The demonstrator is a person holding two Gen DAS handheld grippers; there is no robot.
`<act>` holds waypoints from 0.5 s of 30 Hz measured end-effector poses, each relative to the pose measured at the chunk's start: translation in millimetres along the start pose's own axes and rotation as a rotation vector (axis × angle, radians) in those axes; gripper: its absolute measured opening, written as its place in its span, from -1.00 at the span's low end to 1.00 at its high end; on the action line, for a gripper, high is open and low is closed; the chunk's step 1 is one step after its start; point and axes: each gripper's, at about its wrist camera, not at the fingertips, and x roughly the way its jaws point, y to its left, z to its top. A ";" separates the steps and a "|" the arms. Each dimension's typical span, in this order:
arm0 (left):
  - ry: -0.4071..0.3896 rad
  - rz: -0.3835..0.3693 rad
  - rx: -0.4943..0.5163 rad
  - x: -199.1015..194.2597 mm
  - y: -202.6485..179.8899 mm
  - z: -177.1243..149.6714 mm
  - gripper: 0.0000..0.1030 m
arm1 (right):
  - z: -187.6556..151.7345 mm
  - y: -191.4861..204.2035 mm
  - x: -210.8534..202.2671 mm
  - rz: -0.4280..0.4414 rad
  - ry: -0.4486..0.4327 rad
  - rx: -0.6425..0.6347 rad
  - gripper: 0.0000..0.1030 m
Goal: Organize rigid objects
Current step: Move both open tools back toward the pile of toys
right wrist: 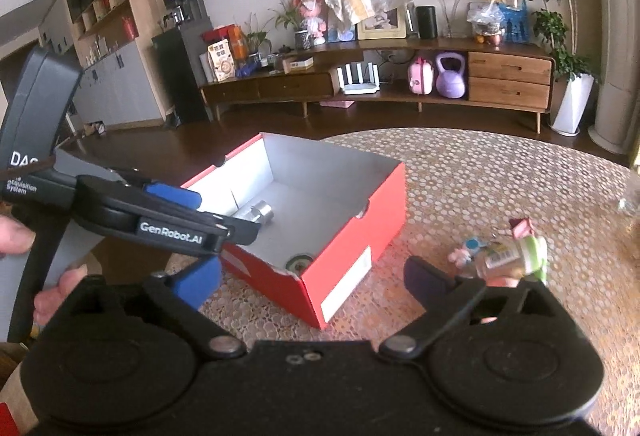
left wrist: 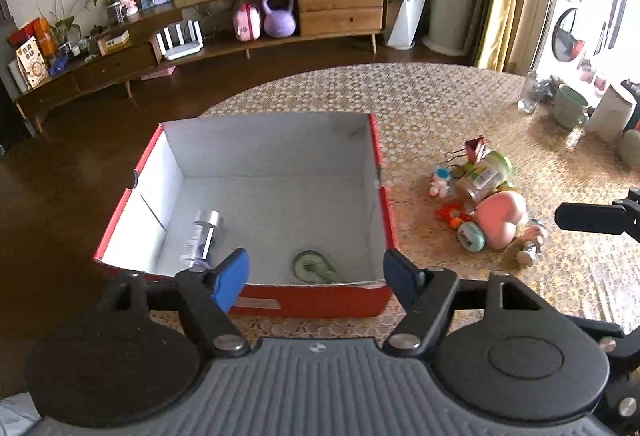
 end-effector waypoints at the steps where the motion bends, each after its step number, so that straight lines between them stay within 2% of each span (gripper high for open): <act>1: -0.006 -0.006 -0.006 -1.3 -3.4 -2.8 0.51 | -3.1 -2.7 -3.2 0.000 -0.002 0.002 0.96; 7: -0.041 -0.038 -0.030 -4.1 -23.9 -16.5 0.56 | -27.4 -19.4 -25.0 -0.035 -0.016 -0.023 0.99; 9: -0.054 -0.058 -0.033 -3.9 -31.9 -20.5 0.63 | -35.6 -24.9 -31.1 -0.048 -0.020 -0.027 0.99; 15: -0.081 -0.120 -0.041 3.2 -53.0 -31.1 0.65 | -55.1 -44.0 -45.4 -0.094 -0.036 -0.042 0.99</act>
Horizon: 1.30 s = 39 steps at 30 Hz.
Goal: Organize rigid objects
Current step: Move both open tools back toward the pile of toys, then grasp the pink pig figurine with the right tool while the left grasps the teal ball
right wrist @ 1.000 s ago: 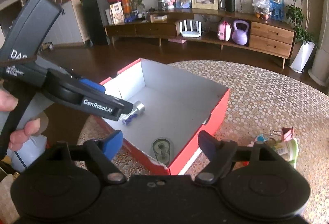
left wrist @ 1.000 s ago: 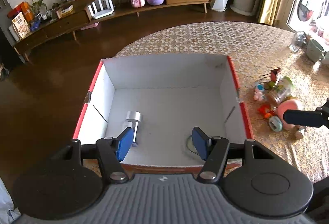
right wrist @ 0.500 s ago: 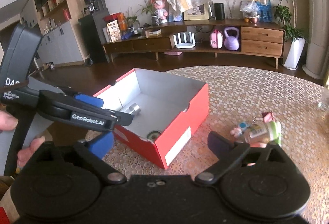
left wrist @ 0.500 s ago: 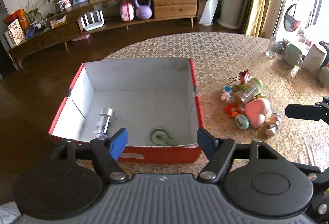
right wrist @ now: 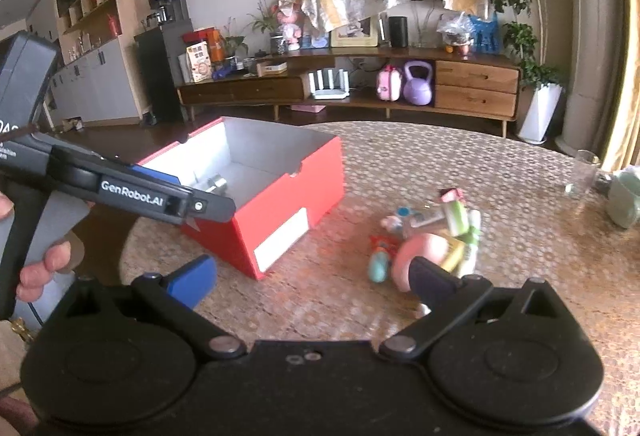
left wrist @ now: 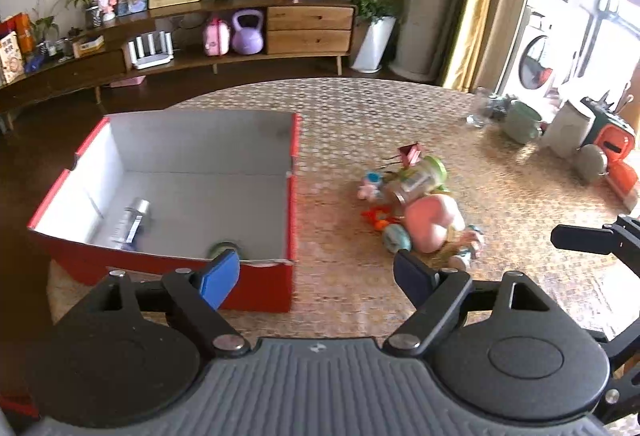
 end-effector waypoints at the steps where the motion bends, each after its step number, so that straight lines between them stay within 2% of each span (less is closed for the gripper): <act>1: -0.003 -0.008 0.000 2.0 -3.1 -1.4 0.67 | -2.5 -2.8 -1.0 -0.008 -0.002 -0.003 0.99; 4: -0.008 -0.013 0.015 10.0 -14.4 -4.6 0.90 | -10.3 -14.5 -1.7 -0.028 -0.005 0.009 0.99; 13: 0.008 -0.069 -0.029 47.5 -35.1 -5.1 0.92 | -28.2 -49.0 10.0 -0.094 0.016 0.023 0.99; 20: 0.029 0.003 -0.012 85.3 -52.2 -3.9 0.92 | -39.9 -67.7 28.8 -0.119 0.053 0.004 0.95; 29: 0.040 0.057 0.004 125.3 -65.0 -7.9 0.92 | -47.4 -90.2 53.0 -0.118 0.088 -0.029 0.89; 33: 0.006 0.097 0.068 133.1 -79.1 -10.2 0.92 | -47.9 -98.0 64.8 -0.106 0.105 -0.039 0.87; 39: -0.008 0.120 0.040 143.2 -86.9 -15.3 0.92 | -50.8 -107.2 76.8 -0.096 0.127 -0.044 0.84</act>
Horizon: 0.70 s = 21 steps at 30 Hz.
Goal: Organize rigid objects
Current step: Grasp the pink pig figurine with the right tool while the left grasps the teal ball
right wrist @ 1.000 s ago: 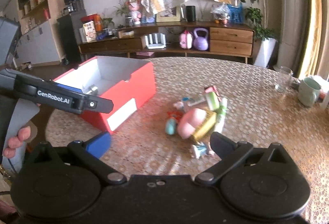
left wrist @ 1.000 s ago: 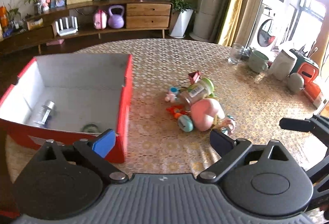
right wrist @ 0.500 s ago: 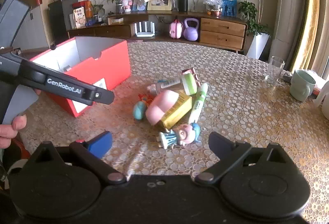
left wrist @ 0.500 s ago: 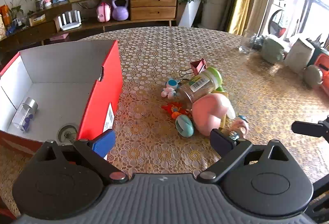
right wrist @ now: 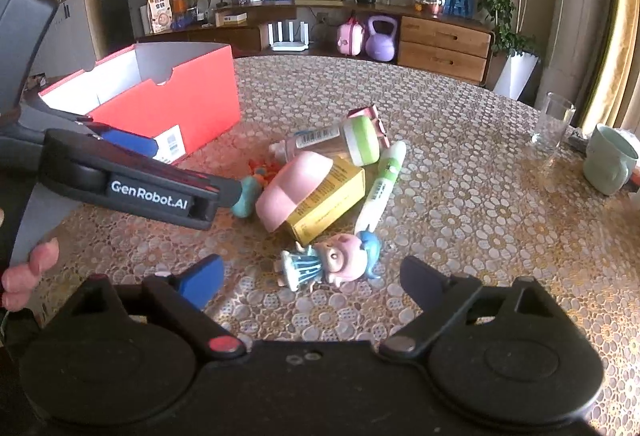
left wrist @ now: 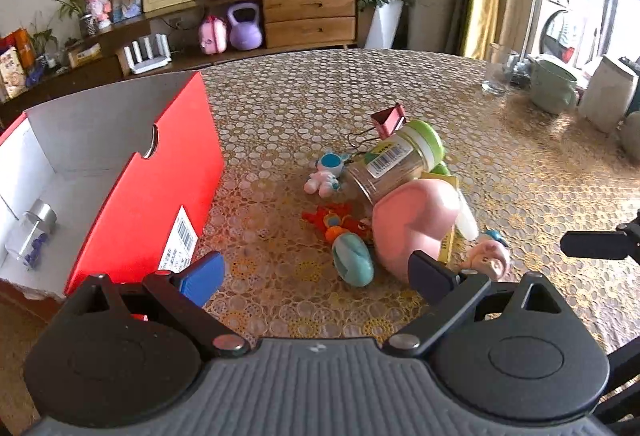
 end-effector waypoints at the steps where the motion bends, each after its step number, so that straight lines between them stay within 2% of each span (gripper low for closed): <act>1: 0.000 0.008 -0.007 2.4 0.1 -0.7 0.92 | -0.4 -1.2 1.4 0.001 0.001 -0.001 0.83; 5: 0.026 0.009 -0.052 13.8 3.9 -3.4 0.90 | -1.0 -4.8 8.8 0.000 0.011 -0.019 0.82; 9: 0.041 0.024 -0.055 22.3 4.5 -5.9 0.90 | -1.2 -7.5 18.2 0.006 0.025 -0.028 0.80; 14: 0.052 0.008 -0.063 30.4 6.9 -5.6 0.77 | 1.7 -8.4 30.6 0.012 0.028 -0.044 0.78; 21: 0.079 -0.034 -0.070 42.8 9.9 -7.9 0.21 | 2.2 -8.8 47.4 0.022 0.043 -0.054 0.72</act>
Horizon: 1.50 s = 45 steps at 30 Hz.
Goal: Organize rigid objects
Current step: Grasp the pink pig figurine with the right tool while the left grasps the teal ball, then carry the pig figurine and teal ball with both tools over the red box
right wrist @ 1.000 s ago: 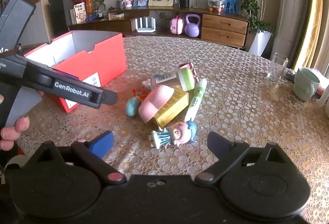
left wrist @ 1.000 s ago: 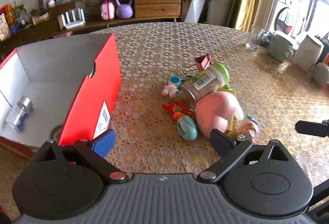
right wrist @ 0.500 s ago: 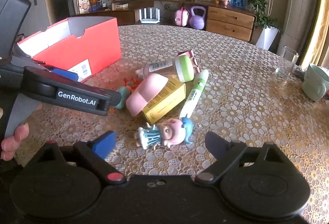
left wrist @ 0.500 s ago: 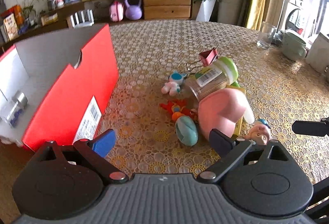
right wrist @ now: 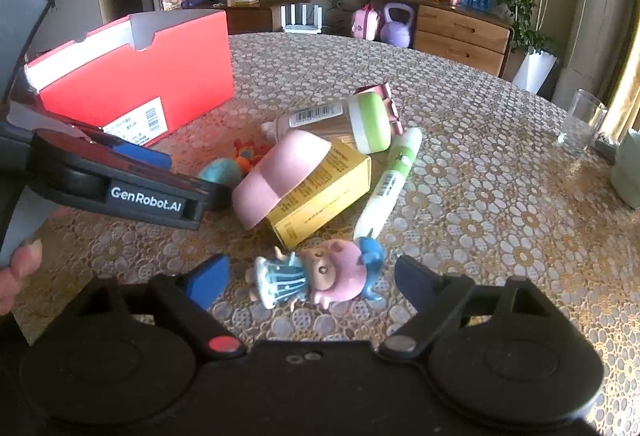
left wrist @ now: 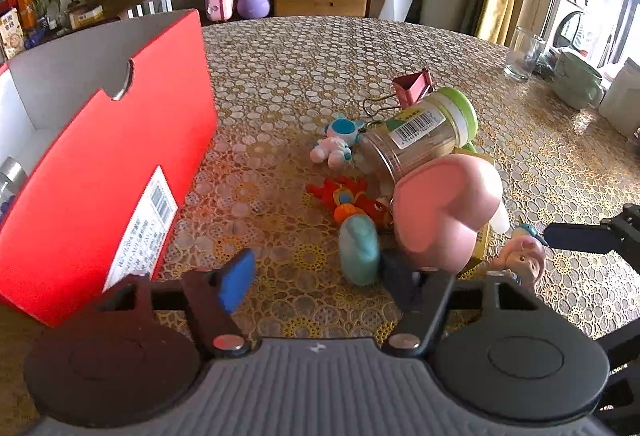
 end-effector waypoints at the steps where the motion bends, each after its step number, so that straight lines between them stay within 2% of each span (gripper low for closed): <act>1: 0.001 -0.004 0.002 1.5 -0.2 0.3 0.17 | 0.2 -0.4 1.5 0.001 0.002 0.004 0.71; 5: -0.007 -0.013 0.024 3.1 -1.6 0.5 -0.10 | 0.1 -0.2 6.4 0.005 0.014 0.006 0.58; 7: -0.011 -0.019 0.038 3.4 -2.2 1.3 -0.33 | 0.3 -0.7 9.0 -0.003 0.022 0.007 0.52; 9: -0.011 -0.030 0.042 3.4 -1.3 2.3 -0.41 | -0.2 -0.1 10.2 -0.015 0.024 0.008 0.46; 18: -0.023 -0.034 0.060 -5.2 0.4 5.4 -0.41 | -2.2 4.5 -1.7 -0.049 0.021 0.004 0.45; 28: -0.039 -0.074 0.044 -42.2 4.4 3.5 -0.41 | 3.3 21.2 -47.0 -0.074 -0.021 -0.015 0.44; 36: -0.088 -0.115 0.055 -89.2 11.4 6.6 -0.41 | 24.4 46.0 -85.1 -0.049 -0.050 -0.030 0.44; 45: -0.114 -0.114 0.052 -128.7 34.6 10.1 -0.41 | 54.2 74.5 -113.4 -0.009 -0.058 -0.008 0.44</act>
